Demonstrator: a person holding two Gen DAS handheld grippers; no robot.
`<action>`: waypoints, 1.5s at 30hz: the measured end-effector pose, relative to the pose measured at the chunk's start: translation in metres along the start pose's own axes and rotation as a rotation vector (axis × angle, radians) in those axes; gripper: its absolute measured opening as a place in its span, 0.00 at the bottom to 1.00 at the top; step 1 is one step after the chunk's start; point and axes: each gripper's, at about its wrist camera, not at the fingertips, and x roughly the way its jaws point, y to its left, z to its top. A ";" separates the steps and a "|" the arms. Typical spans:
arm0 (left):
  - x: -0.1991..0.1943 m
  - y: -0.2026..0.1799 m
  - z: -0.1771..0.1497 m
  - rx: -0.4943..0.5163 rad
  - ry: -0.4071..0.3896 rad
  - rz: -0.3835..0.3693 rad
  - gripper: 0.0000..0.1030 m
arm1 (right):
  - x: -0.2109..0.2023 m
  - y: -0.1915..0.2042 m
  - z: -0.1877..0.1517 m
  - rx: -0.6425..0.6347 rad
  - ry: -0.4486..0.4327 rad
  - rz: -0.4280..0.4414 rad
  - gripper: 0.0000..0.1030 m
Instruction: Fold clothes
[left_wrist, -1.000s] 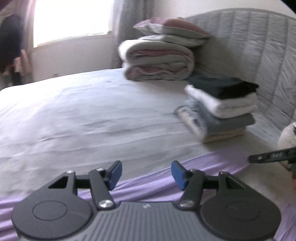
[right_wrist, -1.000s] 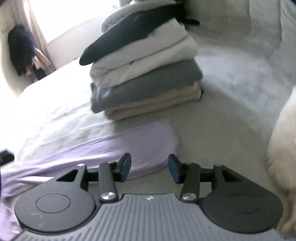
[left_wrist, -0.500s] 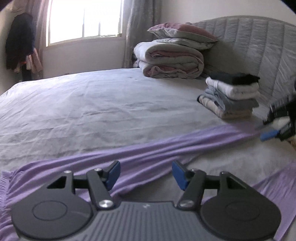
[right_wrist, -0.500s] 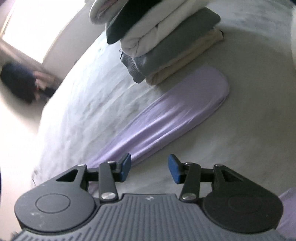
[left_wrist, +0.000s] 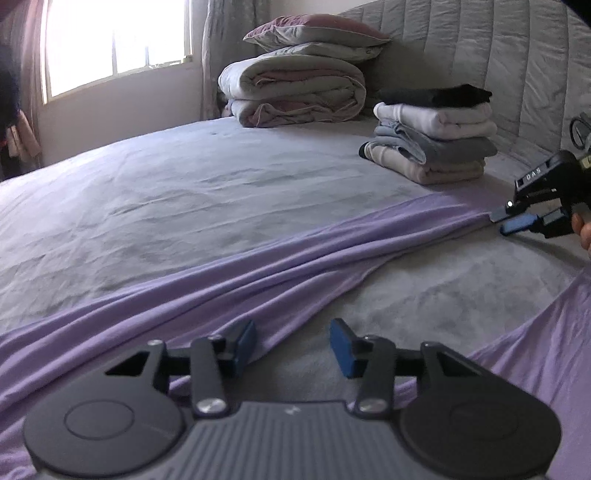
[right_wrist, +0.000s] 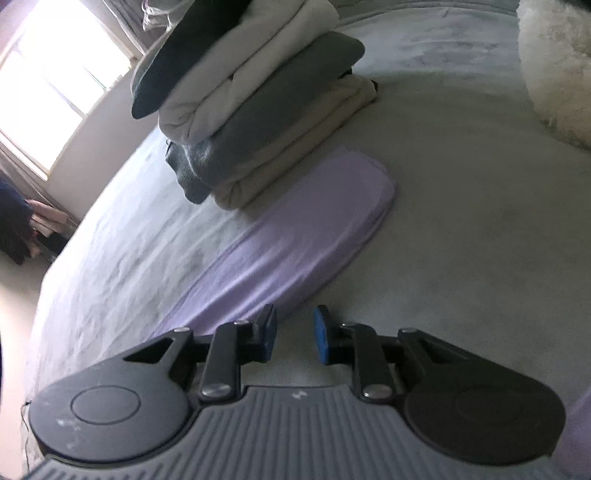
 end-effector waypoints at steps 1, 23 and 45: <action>0.001 -0.001 0.000 0.003 -0.003 0.000 0.38 | 0.002 -0.001 0.000 0.006 -0.010 0.013 0.22; -0.027 0.037 0.004 -0.040 0.056 -0.201 0.01 | -0.001 0.016 0.000 -0.176 -0.027 -0.073 0.03; -0.053 0.132 0.015 -0.298 0.121 0.256 0.51 | 0.011 0.101 -0.035 -0.606 -0.007 -0.068 0.38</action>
